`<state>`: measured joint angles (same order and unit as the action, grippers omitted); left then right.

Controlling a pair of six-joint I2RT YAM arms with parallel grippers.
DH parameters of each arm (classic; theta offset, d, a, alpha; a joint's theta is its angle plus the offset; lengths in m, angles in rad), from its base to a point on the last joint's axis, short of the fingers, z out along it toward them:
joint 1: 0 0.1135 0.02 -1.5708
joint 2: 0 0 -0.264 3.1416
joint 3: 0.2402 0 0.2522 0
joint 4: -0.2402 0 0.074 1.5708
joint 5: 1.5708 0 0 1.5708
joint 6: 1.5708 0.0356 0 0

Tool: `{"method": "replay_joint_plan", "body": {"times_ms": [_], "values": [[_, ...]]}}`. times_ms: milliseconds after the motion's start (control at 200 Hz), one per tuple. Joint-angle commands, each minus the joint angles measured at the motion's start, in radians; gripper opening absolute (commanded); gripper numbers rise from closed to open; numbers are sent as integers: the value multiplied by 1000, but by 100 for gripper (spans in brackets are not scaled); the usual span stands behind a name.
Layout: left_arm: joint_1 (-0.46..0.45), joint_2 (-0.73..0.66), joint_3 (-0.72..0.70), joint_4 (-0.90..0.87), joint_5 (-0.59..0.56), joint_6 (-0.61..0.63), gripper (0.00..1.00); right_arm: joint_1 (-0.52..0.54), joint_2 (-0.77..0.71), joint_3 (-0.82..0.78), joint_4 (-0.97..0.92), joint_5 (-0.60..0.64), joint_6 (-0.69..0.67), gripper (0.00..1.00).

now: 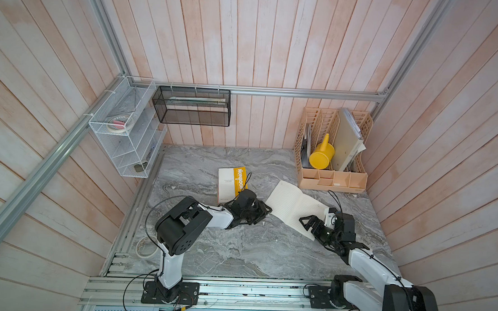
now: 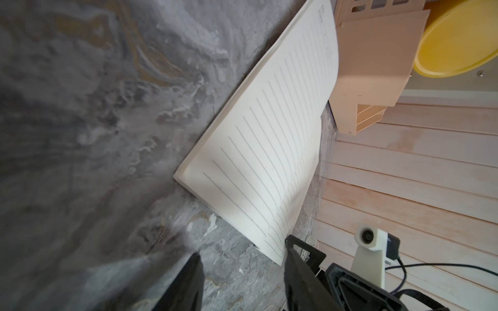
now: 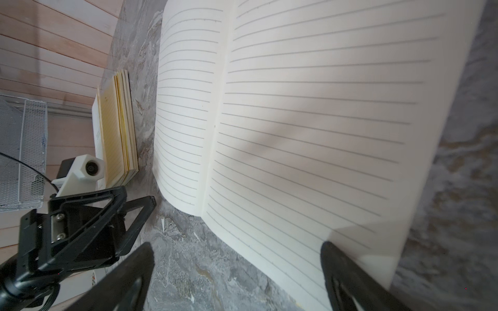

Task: Close the notebook
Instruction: Close the notebook at the center of the board.

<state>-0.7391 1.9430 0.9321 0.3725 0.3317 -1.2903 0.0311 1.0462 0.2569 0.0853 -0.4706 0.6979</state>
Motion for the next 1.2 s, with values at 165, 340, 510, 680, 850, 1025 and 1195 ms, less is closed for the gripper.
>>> {"method": "replay_joint_plan", "body": {"times_ms": [165,340,510,680,850,1025,1195], "values": [[-48,67,44,59,-78,-75,51,-4,12,-24,-37,-8,-29,98],[-78,83,55,53,-151,-111,51,-5,2,-19,-42,-16,-28,98],[-97,114,50,82,-227,-155,51,-4,-4,-17,-53,-23,-31,98],[-104,183,40,191,-247,-232,48,-5,-17,-16,-63,-30,-32,98],[-113,210,42,241,-276,-250,37,-5,-33,-18,-76,-29,-34,98],[-121,197,27,258,-317,-223,11,-5,-35,-28,-64,-31,-27,98],[-124,180,-8,311,-305,-206,0,-5,-35,-28,-55,-42,-25,98]]}}
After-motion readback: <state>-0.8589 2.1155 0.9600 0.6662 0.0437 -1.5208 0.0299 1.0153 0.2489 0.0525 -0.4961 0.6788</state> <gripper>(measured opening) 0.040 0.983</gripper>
